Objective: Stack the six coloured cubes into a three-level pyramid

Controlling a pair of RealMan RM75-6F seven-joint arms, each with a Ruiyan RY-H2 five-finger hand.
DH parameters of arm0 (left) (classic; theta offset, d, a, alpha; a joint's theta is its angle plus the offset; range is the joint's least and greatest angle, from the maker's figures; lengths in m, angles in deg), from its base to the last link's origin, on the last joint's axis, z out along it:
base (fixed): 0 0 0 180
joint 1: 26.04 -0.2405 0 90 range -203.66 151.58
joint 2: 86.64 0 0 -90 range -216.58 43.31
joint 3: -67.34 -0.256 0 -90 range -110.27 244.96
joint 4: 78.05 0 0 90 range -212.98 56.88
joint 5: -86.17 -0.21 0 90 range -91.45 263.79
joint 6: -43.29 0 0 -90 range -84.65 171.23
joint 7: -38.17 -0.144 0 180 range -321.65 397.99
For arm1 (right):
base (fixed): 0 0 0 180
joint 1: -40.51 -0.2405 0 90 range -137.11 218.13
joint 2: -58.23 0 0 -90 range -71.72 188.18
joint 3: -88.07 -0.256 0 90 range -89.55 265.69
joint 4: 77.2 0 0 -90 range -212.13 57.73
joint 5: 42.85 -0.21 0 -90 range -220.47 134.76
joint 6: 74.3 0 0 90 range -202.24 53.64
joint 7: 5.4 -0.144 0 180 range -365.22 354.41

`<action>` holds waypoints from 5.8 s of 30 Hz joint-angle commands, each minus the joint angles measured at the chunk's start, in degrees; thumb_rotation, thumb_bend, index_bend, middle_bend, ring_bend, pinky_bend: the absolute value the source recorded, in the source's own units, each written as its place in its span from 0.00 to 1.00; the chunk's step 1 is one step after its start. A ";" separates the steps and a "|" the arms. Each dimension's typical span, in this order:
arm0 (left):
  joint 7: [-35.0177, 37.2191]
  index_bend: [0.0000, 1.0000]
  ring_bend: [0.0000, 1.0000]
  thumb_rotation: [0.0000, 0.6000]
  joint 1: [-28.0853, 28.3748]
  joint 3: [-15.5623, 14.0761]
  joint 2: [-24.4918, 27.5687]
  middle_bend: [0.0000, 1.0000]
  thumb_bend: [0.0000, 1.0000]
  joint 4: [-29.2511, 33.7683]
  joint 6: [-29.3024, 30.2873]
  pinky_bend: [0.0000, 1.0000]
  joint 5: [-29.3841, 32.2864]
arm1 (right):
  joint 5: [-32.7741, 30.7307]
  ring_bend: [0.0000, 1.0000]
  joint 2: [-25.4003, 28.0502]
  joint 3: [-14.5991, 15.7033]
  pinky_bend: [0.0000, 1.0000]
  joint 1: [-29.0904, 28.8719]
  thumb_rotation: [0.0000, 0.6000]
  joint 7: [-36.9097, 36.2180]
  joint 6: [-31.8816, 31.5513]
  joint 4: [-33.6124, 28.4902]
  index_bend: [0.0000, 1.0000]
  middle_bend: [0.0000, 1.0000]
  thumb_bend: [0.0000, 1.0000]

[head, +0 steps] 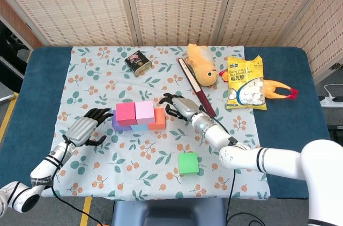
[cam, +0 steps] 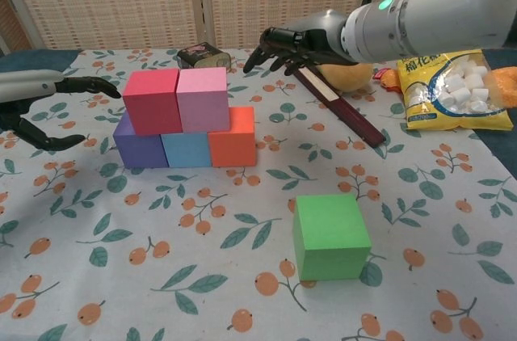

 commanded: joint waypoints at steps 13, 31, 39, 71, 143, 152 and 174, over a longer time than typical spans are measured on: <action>-0.11 0.13 0.00 0.95 -5.32 2.86 3.12 0.00 0.44 -1.03 7.80 0.00 5.36 | 18.95 0.00 12.85 1.23 0.15 13.44 0.10 -1.00 -12.69 -17.02 0.13 0.08 0.24; -3.39 0.13 0.00 0.98 -11.77 3.20 4.59 0.00 0.44 2.46 13.49 0.00 8.39 | 35.17 0.00 10.56 10.38 0.27 22.67 0.59 5.32 -14.07 -21.32 0.09 0.13 0.04; -2.50 0.13 0.00 1.00 -12.34 3.34 4.89 0.00 0.44 2.77 13.48 0.00 7.36 | 34.70 0.00 5.99 11.78 0.18 24.03 0.93 12.04 -16.07 -20.75 0.09 0.13 0.05; 0.16 0.13 0.00 1.00 -13.21 3.98 4.82 0.00 0.44 1.79 12.44 0.00 5.81 | 38.69 0.00 -2.47 12.99 0.13 29.85 0.96 16.22 -18.76 -14.93 0.22 0.12 0.05; -2.54 0.13 0.00 1.00 -14.02 2.55 4.78 0.00 0.44 3.88 11.55 0.00 4.10 | 6.60 0.00 1.07 1.69 0.01 -21.82 0.98 -3.57 18.04 15.37 0.42 0.13 0.15; -1.86 0.13 0.00 1.00 -14.19 2.35 4.45 0.00 0.44 3.34 11.78 0.00 3.56 | 2.65 0.00 -0.81 5.05 0.01 -25.55 0.98 -4.39 17.06 18.10 0.42 0.13 0.15; -0.49 0.13 0.00 1.00 -14.26 2.10 3.93 0.00 0.44 1.92 11.26 0.00 3.30 | -2.24 0.00 -2.55 9.76 0.01 -29.00 0.98 -3.80 15.12 18.83 0.41 0.13 0.15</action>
